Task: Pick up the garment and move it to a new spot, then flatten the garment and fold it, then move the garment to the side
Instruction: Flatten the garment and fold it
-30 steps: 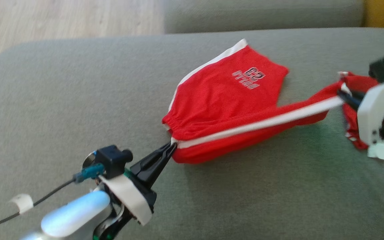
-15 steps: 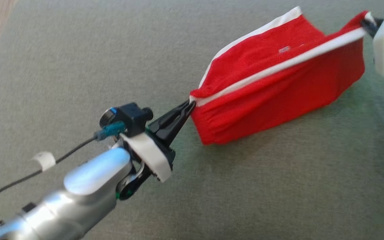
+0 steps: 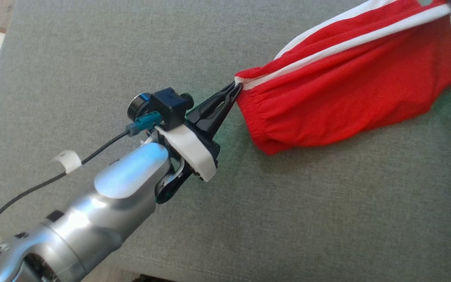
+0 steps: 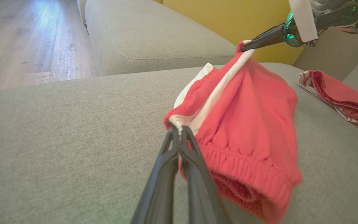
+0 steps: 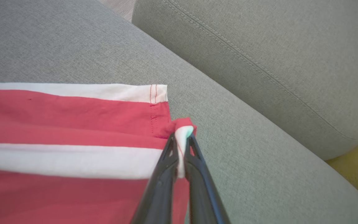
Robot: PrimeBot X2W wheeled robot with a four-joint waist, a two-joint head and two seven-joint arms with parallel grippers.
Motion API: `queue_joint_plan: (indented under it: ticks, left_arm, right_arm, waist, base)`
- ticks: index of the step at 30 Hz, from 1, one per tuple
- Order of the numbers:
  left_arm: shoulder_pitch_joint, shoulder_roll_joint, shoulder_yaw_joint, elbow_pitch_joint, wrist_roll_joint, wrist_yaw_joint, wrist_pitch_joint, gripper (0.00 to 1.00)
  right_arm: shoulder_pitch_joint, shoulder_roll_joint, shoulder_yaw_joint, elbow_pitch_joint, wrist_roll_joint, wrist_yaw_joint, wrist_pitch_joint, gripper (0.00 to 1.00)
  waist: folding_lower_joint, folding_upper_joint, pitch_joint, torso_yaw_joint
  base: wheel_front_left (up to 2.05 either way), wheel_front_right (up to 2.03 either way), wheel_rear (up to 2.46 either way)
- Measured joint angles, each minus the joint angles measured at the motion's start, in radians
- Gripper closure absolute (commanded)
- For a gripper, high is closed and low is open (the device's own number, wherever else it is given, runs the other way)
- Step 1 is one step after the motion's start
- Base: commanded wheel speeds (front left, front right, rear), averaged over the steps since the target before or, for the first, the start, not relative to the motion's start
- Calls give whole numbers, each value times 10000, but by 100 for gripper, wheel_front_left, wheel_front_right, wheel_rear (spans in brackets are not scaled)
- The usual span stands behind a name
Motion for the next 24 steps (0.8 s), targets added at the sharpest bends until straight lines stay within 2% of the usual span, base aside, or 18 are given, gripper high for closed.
queue_joint_plan:
  ticks: [11,12,13,14,15,24]
  left_arm:
    - [-349,-589,251,802,284,-171,-88,100]
    - [-350,-629,259,830,297,-171,-88,100]
    - [-350,-669,268,857,345,-171,-88,100]
    - [-350,-719,276,922,366,-173,-88,31]
    - [-350,-767,276,1009,366,-178,-90,0]
    - [-342,-780,548,1335,520,-182,-105,0]
  right_arm:
    - [-877,178,679,853,232,-2,-491,100]
    - [-940,190,750,924,268,-2,-539,76]
    - [-1005,192,809,988,270,-2,-658,0]
    - [-1069,196,828,1081,259,0,-828,0]
    - [-1151,207,897,1208,205,-2,-928,0]
    - [-1219,744,949,2092,219,0,-2362,0]
  waist:
    - [0,0,531,371]
    - [0,0,556,396]
    - [-1,0,578,419]
    - [-1,0,597,438]
    - [-1,0,609,448]
    - [-1,0,430,253]
  base:
    - [0,0,0]
    - [0,0,0]
    - [0,0,0]
    - [0,0,0]
    - [0,0,0]
    - [0,0,0]
